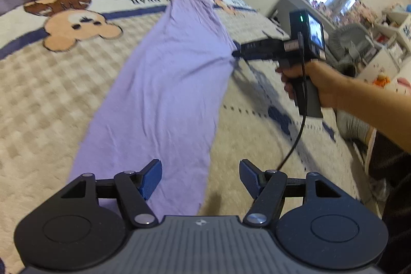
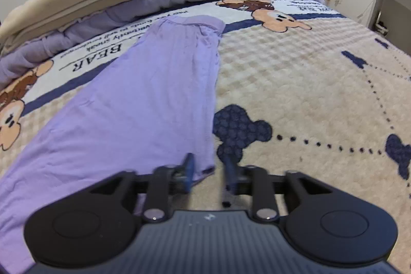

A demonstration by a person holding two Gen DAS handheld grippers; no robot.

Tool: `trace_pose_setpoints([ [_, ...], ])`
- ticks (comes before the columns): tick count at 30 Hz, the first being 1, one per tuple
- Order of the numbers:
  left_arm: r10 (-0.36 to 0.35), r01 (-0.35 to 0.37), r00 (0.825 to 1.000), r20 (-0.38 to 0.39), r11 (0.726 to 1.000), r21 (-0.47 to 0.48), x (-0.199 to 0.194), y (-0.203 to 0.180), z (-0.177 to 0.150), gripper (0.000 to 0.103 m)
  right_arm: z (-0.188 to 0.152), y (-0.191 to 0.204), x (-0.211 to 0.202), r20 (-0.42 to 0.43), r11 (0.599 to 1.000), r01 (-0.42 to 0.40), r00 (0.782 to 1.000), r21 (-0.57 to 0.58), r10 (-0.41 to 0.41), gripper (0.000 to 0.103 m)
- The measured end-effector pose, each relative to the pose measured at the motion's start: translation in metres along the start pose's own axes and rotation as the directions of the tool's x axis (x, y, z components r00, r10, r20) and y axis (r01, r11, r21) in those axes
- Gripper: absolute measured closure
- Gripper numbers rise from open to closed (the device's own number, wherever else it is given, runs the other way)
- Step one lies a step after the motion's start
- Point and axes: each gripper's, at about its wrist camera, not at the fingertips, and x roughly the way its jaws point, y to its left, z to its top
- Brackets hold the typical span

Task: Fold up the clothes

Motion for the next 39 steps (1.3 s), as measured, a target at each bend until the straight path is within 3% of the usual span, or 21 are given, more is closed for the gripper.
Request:
trace_pose_setpoints([
  [5,0.066,-0.066,0.998,0.007,0.997,-0.035,-0.019,0.013,0.007,0.037,0.003,0.0,-0.003,-0.009,1.0,-0.019,1.0,0.002,0.019,0.061],
  [9,0.121,-0.122,0.992,-0.037,0.992,-0.027,-0.024,0.018,0.006,0.037,-0.001,0.003,-0.018,-0.009,0.999,-0.041,0.999,0.016,0.041,0.056],
  [13,0.2,-0.204,0.974,-0.106,0.979,-0.03,-0.027,0.027,-0.001,0.037,-0.007,0.01,-0.033,-0.022,0.997,-0.082,0.996,0.012,0.082,0.054],
  [21,0.217,-0.225,0.966,-0.144,0.973,-0.044,-0.045,0.047,0.0,0.037,-0.031,0.028,-0.065,-0.071,0.979,-0.2,0.977,0.045,0.203,0.052],
  [25,0.232,-0.241,0.952,-0.2,0.97,-0.023,-0.05,0.059,0.003,0.037,-0.048,0.038,-0.079,-0.093,0.96,-0.268,0.957,0.076,0.274,0.052],
  [31,0.182,-0.21,0.947,-0.264,0.974,-0.083,-0.058,0.081,0.0,0.037,-0.079,0.055,-0.097,-0.129,0.925,-0.365,0.917,0.11,0.377,0.052],
  [39,0.041,-0.128,0.947,-0.318,0.957,-0.259,-0.067,0.116,-0.007,0.037,-0.126,0.068,-0.125,-0.12,0.788,-0.548,0.795,0.281,0.595,0.052],
])
